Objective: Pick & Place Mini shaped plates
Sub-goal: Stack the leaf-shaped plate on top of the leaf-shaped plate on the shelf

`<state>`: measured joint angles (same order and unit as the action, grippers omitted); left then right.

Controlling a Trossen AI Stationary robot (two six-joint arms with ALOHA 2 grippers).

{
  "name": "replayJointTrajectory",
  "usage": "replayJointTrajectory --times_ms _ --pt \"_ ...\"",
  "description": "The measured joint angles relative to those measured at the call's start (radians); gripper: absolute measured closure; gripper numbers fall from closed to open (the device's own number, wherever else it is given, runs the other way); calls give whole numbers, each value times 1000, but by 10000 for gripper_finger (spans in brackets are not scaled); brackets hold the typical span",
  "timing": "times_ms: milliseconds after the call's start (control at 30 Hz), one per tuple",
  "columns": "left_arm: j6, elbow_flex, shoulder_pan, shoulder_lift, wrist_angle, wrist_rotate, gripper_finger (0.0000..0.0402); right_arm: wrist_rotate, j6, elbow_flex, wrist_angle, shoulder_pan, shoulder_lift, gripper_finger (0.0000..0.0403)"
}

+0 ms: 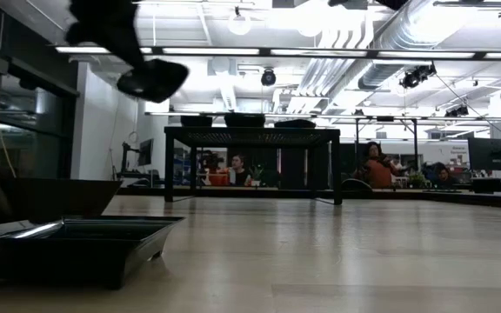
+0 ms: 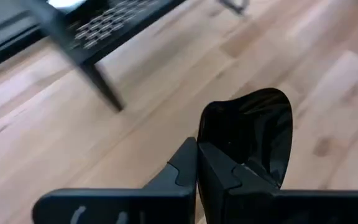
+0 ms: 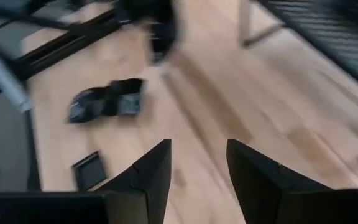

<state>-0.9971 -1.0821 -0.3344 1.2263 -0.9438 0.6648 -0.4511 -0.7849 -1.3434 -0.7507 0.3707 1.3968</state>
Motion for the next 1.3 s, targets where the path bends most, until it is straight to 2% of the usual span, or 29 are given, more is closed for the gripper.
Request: replayJointTrajectory --times_ms 133,267,433,533,733,900,1167,1300 --pt "243 0 102 0 187 -156 401 56 182 0 132 38 66 253" --pt "413 0 203 0 300 -367 401 94 423 0 225 68 123 253" --pt "546 0 331 0 328 -630 401 40 694 0 321 97 169 253" --pt "591 0 388 0 328 -721 401 -12 795 0 368 98 185 253" --pt "631 0 443 0 366 -797 401 -27 983 -8 408 65 221 253" --pt "652 0 441 0 373 -809 401 -22 1111 -99 394 20 291 253" --pt "652 0 441 0 366 -809 401 -15 1202 -321 106 -26 450 253" --pt "652 0 439 0 366 -809 401 -35 1322 -441 10 -26 536 253"
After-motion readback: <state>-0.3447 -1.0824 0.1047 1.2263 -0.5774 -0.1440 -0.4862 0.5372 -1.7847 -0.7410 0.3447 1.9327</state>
